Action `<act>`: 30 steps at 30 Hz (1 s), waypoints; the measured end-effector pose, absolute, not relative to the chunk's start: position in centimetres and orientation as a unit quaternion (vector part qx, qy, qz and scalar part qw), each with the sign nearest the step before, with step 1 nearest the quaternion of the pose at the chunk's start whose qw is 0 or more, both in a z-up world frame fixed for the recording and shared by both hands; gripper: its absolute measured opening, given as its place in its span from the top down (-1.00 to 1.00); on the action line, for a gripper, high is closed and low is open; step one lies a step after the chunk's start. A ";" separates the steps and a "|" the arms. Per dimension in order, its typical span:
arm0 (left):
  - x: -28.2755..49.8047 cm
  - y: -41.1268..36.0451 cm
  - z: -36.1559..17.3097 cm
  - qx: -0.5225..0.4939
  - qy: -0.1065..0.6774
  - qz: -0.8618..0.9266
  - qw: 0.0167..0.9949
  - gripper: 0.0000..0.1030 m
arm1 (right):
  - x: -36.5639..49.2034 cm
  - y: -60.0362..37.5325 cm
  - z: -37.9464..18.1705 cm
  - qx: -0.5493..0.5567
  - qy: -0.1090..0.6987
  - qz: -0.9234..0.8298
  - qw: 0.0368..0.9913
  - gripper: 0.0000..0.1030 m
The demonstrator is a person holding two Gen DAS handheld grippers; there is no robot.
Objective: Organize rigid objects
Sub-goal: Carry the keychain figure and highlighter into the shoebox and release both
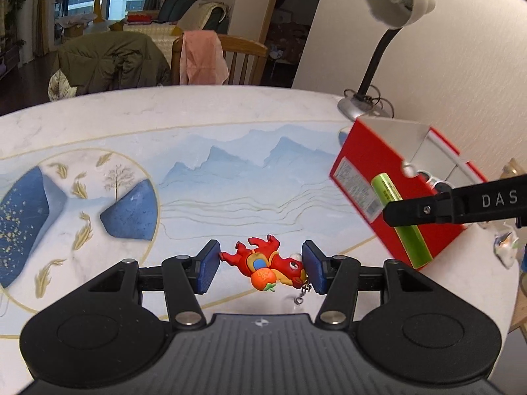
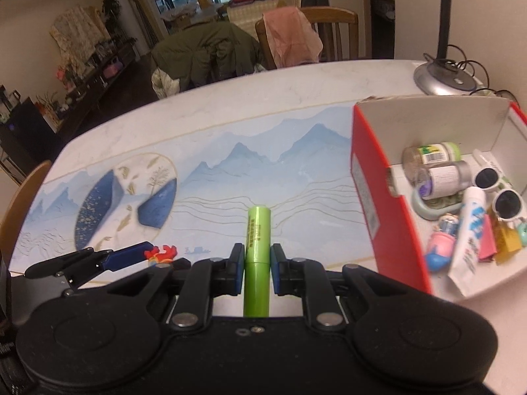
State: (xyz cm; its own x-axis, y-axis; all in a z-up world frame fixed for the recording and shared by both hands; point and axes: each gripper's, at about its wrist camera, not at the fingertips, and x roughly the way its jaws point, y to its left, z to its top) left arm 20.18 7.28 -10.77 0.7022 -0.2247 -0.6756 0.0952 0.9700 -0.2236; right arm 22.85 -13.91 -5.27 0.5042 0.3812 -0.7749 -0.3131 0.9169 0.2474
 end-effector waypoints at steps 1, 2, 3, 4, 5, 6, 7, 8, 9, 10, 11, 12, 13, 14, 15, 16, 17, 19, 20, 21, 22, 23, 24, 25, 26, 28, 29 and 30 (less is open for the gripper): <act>19.9 7.0 -10.2 -0.085 0.374 -0.089 0.919 -0.06 | 22.6 -14.4 -4.9 0.041 0.453 0.200 0.868 0.71; 19.7 6.7 -9.7 -0.083 0.371 -0.091 0.920 -0.06 | 22.4 -14.8 -4.6 0.044 0.450 0.200 0.869 0.71; 19.5 6.4 -9.1 -0.081 0.368 -0.093 0.922 -0.06 | 22.1 -15.3 -4.3 0.047 0.446 0.200 0.871 0.71; 19.4 6.1 -8.6 -0.079 0.363 -0.094 0.924 -0.06 | 21.9 -15.8 -3.9 0.048 0.443 0.199 0.873 0.71; 19.3 5.7 -8.1 -0.075 0.359 -0.096 0.925 -0.06 | 21.7 -16.2 -3.7 0.049 0.441 0.199 0.874 0.71; 19.2 5.3 -7.6 -0.070 0.355 -0.097 0.927 -0.06 | 21.5 -16.6 -3.4 0.048 0.439 0.199 0.875 0.71; 19.1 4.8 -7.2 -0.065 0.351 -0.099 0.929 -0.06 | 21.3 -17.0 -3.1 0.048 0.436 0.200 0.876 0.71; 19.1 4.4 -6.8 -0.061 0.348 -0.102 0.930 -0.06 | 21.2 -17.5 -2.8 0.047 0.433 0.202 0.877 0.70; 19.1 3.9 -6.5 -0.057 0.346 -0.105 0.931 -0.06 | 20.9 -18.1 -2.5 0.047 0.429 0.202 0.879 0.70; 19.1 3.4 -6.1 -0.055 0.344 -0.107 0.931 -0.06 | 20.8 -18.6 -2.2 0.045 0.425 0.202 0.881 0.70; 19.1 3.0 -5.8 -0.052 0.342 -0.108 0.932 -0.06 | 20.8 -19.0 -1.9 0.045 0.422 0.202 0.883 0.70; 19.1 2.5 -5.4 -0.050 0.339 -0.109 0.933 -0.06 | 20.7 -19.5 -1.6 0.045 0.418 0.202 0.885 0.70; 19.2 2.0 -5.1 -0.047 0.336 -0.112 0.934 -0.06 | 20.7 -20.1 -1.4 0.045 0.413 0.203 0.887 0.70; 19.2 1.5 -4.7 -0.045 0.333 -0.115 0.935 -0.06 | 20.7 -20.6 -1.2 0.045 0.410 0.203 0.888 0.71; 19.3 0.9 -4.4 -0.042 0.331 -0.116 0.936 -0.06 | 20.7 -21.2 -1.0 0.046 0.406 0.202 0.890 0.70; 19.4 0.3 -4.0 -0.039 0.328 -0.119 0.936 -0.06 | 20.7 -21.8 -0.9 0.048 0.403 0.201 0.892 0.70; 19.5 -0.3 -3.7 -0.037 0.326 -0.121 0.937 -0.06 | 20.9 -22.3 -0.7 0.049 0.400 0.201 0.893 0.70; 19.9 -1.6 -3.2 -0.031 0.323 -0.126 0.938 -0.06 | 21.1 -23.5 -0.7 0.053 0.395 0.199 0.895 0.70; 20.1 -2.2 -3.0 -0.029 0.323 -0.128 0.937 -0.06 | 21.3 -24.0 -0.6 0.054 0.393 0.197 0.896 0.70; 20.3 -2.9 -2.9 -0.027 0.324 -0.129 0.937 -0.06 | 21.5 -24.6 -0.6 0.056 0.391 0.196 0.897 0.70; 20.6 -3.6 -2.7 -0.025 0.325 -0.131 0.936 -0.06 | 21.7 -25.3 -0.5 0.059 0.389 0.194 0.899 0.71; 20.9 -4.3 -2.6 -0.023 0.326 -0.133 0.936 -0.06 | 22.0 -25.9 -0.5 0.061 0.386 0.192 0.900 0.70; 21.2 -5.0 -2.5 -0.022 0.326 -0.135 0.935 -0.06 | 22.3 -26.7 -0.4 0.064 0.383 0.189 0.902 0.70; 21.4 -5.7 -2.4 -0.019 0.327 -0.138 0.935 -0.06 | 22.5 -27.5 -0.4 0.066 0.380 0.185 0.904 0.70; 21.7 -6.4 -2.4 -0.015 0.328 -0.139 0.934 -0.06 | 22.9 -28.2 -0.3 0.068 0.377 0.181 0.906 0.70; 22.3 -7.8 -2.4 -0.010 0.331 -0.143 0.933 -0.06 | 23.5 -29.8 -0.3 0.072 0.373 0.172 0.909 0.70; 22.7 -8.5 -2.3 -0.008 0.332 -0.146 0.932 -0.06 | 23.9 -30.5 -0.3 0.074 0.372 0.168 0.910 0.70; 23.0 -9.2 -2.3 -0.004 0.332 -0.148 0.931 -0.05 | 24.2 -31.2 -0.4 0.075 0.371 0.164 0.911 0.70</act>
State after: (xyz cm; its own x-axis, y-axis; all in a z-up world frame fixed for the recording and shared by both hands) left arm 23.01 -9.19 -2.33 0.7352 -0.2790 -0.6178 0.2734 0.9560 -0.1063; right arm 24.22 -31.19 -0.39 0.6711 0.3538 -0.6515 -0.2421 0.9352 0.2584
